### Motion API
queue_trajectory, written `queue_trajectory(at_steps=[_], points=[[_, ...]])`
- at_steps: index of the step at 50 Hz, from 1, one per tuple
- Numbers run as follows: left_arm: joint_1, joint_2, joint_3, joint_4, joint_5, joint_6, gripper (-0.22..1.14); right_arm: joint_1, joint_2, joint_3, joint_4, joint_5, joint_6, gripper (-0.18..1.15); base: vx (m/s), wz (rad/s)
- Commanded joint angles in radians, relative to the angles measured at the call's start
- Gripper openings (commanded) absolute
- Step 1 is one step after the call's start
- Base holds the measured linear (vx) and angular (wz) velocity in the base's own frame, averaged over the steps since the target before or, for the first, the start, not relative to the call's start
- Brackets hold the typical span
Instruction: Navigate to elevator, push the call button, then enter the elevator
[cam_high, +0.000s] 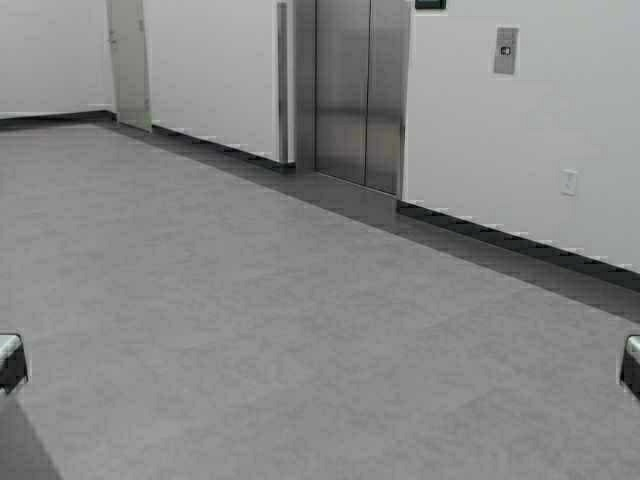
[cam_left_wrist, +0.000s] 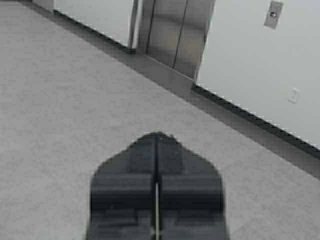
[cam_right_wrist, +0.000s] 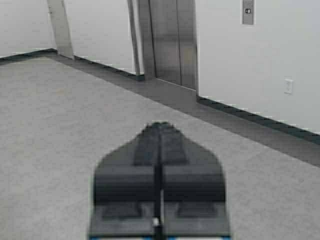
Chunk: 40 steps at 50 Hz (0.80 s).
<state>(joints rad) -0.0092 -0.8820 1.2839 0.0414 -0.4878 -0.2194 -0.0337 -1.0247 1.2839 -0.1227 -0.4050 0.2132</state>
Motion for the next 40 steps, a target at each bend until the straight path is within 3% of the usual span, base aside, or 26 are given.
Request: queue_trajectory(at_steps=[1, 40], points=[[-0.002, -0.002, -0.021, 0.009, -0.008, -0.002, 0.02, 0.0, 0.011, -0.026, 0.002, -0.005, -0.002, 0.05, 0.56, -0.16], [-0.003, 0.063, -0.029, 0.012, -0.009, 0.029, 0.02, -0.002, 0.057, -0.032, 0.002, -0.005, 0.002, 0.05, 0.59, -0.17]])
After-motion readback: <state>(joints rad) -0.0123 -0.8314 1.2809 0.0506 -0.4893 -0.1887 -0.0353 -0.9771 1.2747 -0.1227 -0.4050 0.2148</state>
